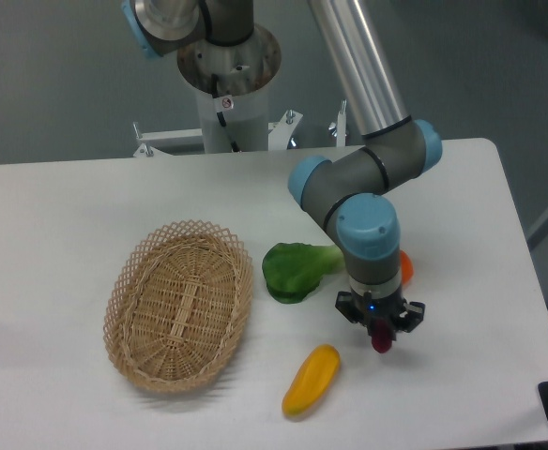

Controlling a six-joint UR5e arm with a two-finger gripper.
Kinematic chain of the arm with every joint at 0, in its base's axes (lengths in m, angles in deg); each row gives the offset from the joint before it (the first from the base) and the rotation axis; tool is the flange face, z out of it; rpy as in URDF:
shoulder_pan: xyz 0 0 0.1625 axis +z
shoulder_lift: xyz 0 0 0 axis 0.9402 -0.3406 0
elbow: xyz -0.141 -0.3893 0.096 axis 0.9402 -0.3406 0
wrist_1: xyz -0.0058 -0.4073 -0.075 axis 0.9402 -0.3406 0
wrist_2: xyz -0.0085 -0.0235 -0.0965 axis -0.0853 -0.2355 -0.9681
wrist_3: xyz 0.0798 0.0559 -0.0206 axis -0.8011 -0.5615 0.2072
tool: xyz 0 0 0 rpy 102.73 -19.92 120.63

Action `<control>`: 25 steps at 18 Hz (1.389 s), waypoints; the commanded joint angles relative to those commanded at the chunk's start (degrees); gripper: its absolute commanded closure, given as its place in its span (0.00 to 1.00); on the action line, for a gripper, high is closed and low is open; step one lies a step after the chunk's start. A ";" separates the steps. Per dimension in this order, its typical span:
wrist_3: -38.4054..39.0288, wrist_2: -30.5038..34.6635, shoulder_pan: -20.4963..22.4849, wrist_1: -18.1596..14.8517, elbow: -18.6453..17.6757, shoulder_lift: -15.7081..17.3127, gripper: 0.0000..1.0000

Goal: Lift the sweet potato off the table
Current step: 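Lift the held sweet potato up and away from the orange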

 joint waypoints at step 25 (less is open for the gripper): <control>-30.59 -12.31 13.27 -30.68 12.93 12.48 0.68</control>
